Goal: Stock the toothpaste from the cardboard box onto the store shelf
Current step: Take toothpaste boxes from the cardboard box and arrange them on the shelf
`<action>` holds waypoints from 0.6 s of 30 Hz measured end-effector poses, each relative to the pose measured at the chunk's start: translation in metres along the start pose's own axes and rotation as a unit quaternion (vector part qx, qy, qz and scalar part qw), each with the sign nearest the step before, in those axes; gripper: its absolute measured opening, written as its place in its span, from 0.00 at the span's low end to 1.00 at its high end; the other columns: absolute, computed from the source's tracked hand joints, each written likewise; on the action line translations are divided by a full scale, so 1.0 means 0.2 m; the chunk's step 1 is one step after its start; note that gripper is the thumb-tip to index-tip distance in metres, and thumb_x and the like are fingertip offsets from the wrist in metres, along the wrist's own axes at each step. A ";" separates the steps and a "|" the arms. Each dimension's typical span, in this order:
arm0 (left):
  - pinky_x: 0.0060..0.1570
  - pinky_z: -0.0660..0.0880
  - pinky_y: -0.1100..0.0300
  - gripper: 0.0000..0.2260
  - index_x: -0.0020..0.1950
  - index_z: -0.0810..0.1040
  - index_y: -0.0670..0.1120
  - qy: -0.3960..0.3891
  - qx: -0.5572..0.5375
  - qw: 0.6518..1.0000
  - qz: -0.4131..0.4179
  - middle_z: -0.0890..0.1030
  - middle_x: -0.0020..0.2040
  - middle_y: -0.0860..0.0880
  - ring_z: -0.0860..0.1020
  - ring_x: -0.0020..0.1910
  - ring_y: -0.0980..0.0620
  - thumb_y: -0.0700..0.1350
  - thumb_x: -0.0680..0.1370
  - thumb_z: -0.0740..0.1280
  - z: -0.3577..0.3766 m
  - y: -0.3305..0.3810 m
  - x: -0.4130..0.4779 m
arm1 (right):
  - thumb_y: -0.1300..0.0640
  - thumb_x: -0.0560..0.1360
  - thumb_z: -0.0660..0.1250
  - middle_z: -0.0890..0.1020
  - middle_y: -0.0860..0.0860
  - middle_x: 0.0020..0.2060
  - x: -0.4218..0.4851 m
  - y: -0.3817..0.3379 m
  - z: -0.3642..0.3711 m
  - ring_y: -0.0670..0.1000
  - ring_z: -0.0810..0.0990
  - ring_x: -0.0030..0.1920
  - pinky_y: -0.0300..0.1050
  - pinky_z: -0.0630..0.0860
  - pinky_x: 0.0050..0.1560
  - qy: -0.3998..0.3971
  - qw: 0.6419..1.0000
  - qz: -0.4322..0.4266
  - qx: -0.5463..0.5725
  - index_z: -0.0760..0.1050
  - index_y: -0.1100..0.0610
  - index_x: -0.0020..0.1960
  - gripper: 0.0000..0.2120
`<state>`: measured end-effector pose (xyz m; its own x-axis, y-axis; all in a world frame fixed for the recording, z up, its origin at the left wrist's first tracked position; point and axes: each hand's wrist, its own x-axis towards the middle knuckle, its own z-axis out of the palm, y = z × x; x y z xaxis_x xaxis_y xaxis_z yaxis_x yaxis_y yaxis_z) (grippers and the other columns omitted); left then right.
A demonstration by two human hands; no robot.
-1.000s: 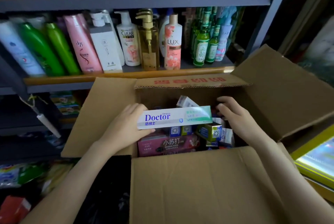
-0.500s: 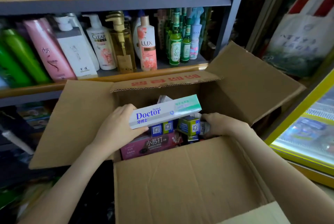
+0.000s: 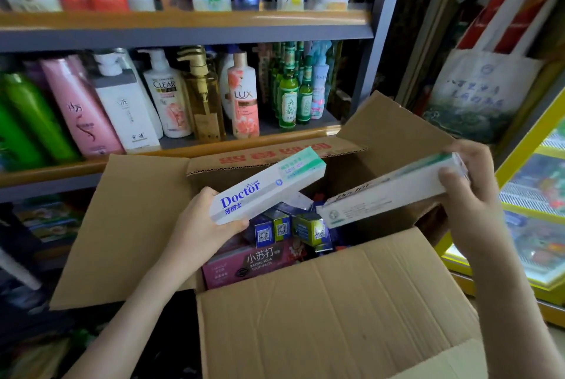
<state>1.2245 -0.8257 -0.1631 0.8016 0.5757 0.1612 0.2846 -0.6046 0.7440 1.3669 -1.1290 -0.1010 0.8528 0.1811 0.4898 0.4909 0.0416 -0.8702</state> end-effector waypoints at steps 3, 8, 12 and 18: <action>0.34 0.64 0.63 0.18 0.43 0.67 0.52 -0.011 -0.014 1.000 -0.010 0.76 0.47 0.52 0.73 0.41 0.60 0.46 0.68 0.77 -0.02 0.02 -0.03 | 0.56 0.75 0.57 0.71 0.51 0.42 -0.02 0.00 -0.02 0.50 0.75 0.40 0.39 0.76 0.27 -0.039 0.989 0.038 0.140 0.70 0.45 0.49 0.07; 0.35 0.67 0.59 0.18 0.45 0.69 0.49 -0.020 -0.042 0.998 -0.043 0.79 0.44 0.53 0.76 0.41 0.55 0.45 0.67 0.77 -0.08 0.06 -0.15 | 0.36 0.67 0.72 0.73 0.51 0.40 -0.10 0.03 0.07 0.48 0.77 0.39 0.38 0.76 0.29 -0.101 0.948 0.082 0.290 0.69 0.47 0.46 0.20; 0.36 0.69 0.57 0.19 0.45 0.71 0.48 -0.034 -0.107 0.990 -0.084 0.82 0.38 0.56 0.76 0.35 0.59 0.43 0.63 0.78 -0.18 0.08 -0.34 | 0.49 0.72 0.69 0.71 0.49 0.39 -0.19 0.00 0.26 0.48 0.74 0.39 0.39 0.74 0.33 -0.133 0.921 0.106 0.351 0.67 0.49 0.44 0.11; 0.52 0.76 0.59 0.22 0.57 0.75 0.42 -0.040 -0.183 0.974 -0.125 0.84 0.50 0.56 0.81 0.51 0.57 0.34 0.66 0.77 -0.43 0.01 -0.65 | 0.55 0.74 0.63 0.78 0.49 0.46 -0.39 -0.10 0.55 0.52 0.79 0.47 0.44 0.75 0.39 -0.170 0.917 0.148 0.329 0.70 0.49 0.56 0.11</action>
<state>1.0765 -0.8544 -0.1272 0.7730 0.6273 -0.0952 0.2823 -0.2057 0.9370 1.2716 -1.0351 -0.1279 0.7713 0.5721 0.2789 -0.0627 0.5043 -0.8613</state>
